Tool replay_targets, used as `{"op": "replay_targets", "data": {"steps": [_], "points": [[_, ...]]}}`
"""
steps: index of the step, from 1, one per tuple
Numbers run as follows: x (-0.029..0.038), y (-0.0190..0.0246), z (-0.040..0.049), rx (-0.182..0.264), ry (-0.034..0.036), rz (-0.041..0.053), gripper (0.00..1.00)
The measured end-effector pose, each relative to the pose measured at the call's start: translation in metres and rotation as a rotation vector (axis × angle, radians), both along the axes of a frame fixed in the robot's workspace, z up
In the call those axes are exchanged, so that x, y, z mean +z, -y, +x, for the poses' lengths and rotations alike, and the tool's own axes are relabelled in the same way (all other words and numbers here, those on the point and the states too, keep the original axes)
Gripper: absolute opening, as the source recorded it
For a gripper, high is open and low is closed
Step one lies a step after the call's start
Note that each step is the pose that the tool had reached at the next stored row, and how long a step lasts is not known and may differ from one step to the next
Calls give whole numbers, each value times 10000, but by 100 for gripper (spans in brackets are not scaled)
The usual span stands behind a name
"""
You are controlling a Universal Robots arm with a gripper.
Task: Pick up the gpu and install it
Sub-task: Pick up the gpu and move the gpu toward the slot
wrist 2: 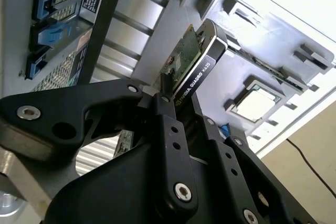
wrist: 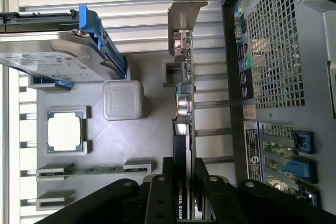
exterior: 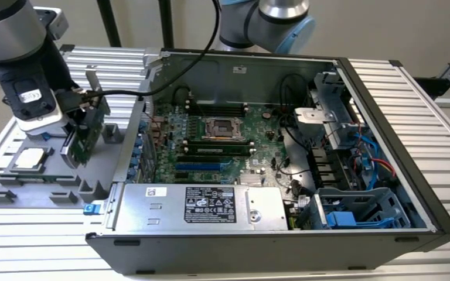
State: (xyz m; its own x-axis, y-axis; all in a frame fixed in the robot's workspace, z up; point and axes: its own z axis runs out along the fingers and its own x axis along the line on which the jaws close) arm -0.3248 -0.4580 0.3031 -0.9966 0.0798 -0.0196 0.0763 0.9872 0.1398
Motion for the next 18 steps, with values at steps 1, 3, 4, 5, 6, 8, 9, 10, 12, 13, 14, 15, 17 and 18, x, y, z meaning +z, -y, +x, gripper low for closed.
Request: {"op": "replay_targets", "data": {"steps": [1, 3, 4, 5, 6, 8, 9, 10, 12, 13, 14, 15, 17, 18], "points": [[3, 0, 0, 0, -2, -2, 0], [5, 0, 0, 0, -2, -1, 0], [7, 0, 0, 0, -2, -1, 0], [8, 0, 0, 0, -2, -2, 0], [10, 0, 0, 0, -2, -1, 0], [12, 0, 0, 0, -2, -2, 0], [15, 0, 0, 0, -3, -2, 0], [25, 0, -1, 0, -7, -6, 0], [45, 0, 0, 0, -4, -3, 0], [59, 0, 0, 0, -7, -4, 0], [74, 0, 0, 1, -7, -4, 0], [88, 0, 0, 5, -9, -5, 0], [114, 0, 0, 23, -13, -7, 0], [126, 0, 0, 28, -13, -7, 0]]}}
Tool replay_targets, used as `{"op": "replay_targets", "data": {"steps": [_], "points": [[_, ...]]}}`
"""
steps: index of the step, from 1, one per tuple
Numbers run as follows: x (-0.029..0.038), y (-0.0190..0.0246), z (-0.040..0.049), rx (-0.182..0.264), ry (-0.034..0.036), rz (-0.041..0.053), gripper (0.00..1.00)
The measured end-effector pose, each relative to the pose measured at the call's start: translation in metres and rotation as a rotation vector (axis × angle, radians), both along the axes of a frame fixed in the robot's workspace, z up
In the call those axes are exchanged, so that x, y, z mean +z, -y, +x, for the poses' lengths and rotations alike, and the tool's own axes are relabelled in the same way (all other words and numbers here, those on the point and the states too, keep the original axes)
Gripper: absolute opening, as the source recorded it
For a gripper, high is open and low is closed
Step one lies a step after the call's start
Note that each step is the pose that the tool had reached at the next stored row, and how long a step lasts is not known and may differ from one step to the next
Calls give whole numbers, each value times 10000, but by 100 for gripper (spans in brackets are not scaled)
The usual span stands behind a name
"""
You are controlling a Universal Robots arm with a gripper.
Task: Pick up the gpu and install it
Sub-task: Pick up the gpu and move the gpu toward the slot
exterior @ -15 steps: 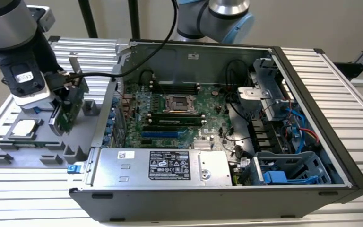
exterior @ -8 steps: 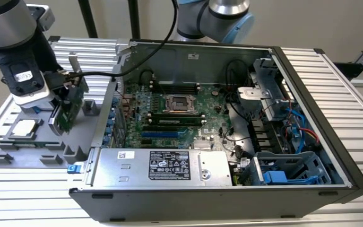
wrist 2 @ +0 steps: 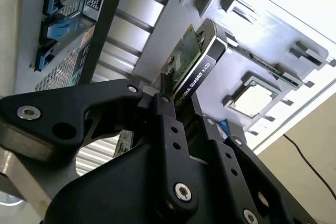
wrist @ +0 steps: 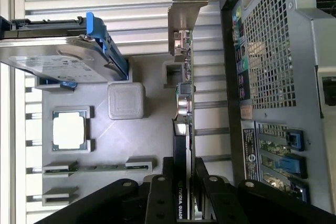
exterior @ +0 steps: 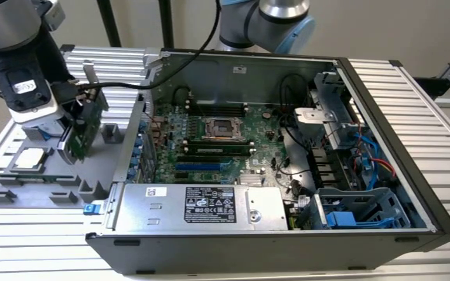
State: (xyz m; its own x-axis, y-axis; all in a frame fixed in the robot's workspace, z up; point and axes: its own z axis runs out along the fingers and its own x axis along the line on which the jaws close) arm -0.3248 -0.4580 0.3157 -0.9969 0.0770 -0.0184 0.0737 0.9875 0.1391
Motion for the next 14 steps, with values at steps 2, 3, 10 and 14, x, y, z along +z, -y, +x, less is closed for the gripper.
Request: {"op": "replay_targets", "data": {"steps": [2, 3, 10, 14], "points": [[27, 0, 0, 3, -2, -1, 0], [40, 0, 0, 2, -1, -1, 0], [126, 0, 0, 3, -1, 0, 0], [169, 0, 0, 3, -1, 0, 0]]}}
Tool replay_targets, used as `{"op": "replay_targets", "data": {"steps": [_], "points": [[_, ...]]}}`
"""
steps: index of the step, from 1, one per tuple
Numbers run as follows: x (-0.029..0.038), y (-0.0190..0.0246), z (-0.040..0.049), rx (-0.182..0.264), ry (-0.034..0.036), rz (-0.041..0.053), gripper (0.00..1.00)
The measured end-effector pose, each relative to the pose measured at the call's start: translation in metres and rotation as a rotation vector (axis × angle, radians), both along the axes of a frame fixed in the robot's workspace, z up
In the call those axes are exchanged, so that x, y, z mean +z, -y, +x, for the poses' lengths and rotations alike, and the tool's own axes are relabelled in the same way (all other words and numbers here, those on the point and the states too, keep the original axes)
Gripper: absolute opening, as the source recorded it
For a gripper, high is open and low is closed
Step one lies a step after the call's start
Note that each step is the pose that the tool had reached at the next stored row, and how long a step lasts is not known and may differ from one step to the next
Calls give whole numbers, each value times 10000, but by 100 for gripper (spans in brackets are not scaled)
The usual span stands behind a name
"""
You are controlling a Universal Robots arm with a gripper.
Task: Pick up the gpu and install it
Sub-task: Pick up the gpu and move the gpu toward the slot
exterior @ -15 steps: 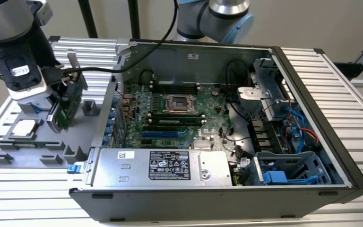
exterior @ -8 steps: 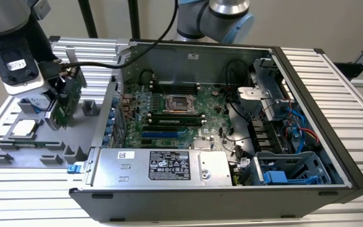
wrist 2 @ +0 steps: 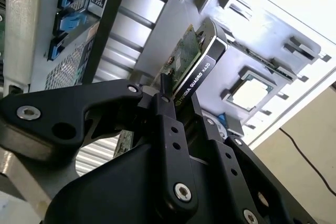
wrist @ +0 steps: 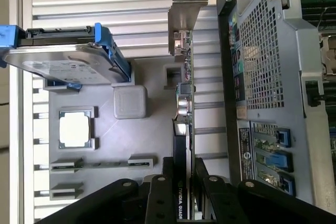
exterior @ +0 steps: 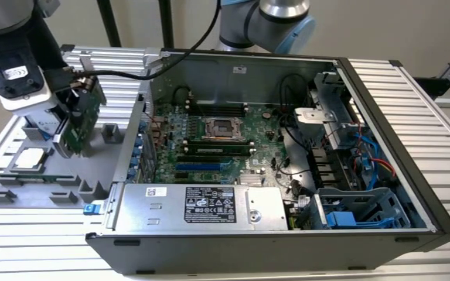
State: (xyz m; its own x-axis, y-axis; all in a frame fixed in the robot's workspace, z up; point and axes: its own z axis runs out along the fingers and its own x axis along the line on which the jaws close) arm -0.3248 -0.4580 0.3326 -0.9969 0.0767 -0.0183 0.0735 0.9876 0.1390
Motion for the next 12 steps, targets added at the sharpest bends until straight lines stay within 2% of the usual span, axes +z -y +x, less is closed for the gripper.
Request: {"op": "replay_targets", "data": {"steps": [12], "points": [[106, 0, 0, 0, 1, -1, 0]]}}
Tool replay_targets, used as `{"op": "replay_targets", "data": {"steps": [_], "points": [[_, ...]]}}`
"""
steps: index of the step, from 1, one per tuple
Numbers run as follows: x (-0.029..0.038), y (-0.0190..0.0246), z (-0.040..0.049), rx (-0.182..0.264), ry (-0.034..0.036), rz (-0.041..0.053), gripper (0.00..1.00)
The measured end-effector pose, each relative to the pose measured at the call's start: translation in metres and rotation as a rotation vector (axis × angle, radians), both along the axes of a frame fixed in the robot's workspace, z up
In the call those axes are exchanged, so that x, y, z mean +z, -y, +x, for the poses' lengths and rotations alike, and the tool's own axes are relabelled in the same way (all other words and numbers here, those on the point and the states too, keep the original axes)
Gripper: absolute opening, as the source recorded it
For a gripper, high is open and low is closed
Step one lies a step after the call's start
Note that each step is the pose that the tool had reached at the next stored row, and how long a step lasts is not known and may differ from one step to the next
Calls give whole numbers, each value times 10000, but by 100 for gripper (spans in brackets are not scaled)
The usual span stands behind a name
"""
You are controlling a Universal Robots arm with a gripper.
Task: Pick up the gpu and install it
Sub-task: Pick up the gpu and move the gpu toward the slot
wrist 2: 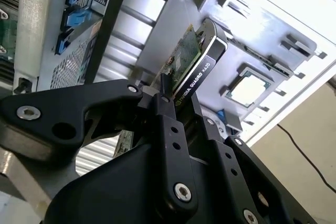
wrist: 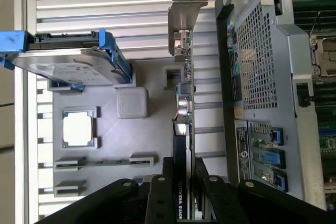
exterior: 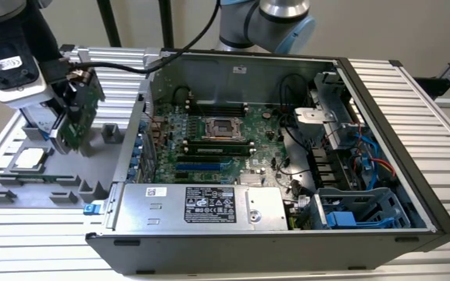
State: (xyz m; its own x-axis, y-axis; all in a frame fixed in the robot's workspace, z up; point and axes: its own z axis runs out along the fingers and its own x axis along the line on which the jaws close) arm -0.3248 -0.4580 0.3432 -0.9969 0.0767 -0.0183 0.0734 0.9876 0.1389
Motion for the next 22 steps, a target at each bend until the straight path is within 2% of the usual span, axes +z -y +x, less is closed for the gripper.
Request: {"op": "replay_targets", "data": {"steps": [22], "points": [[187, 0, 0, 0, -1, -9, 0]]}}
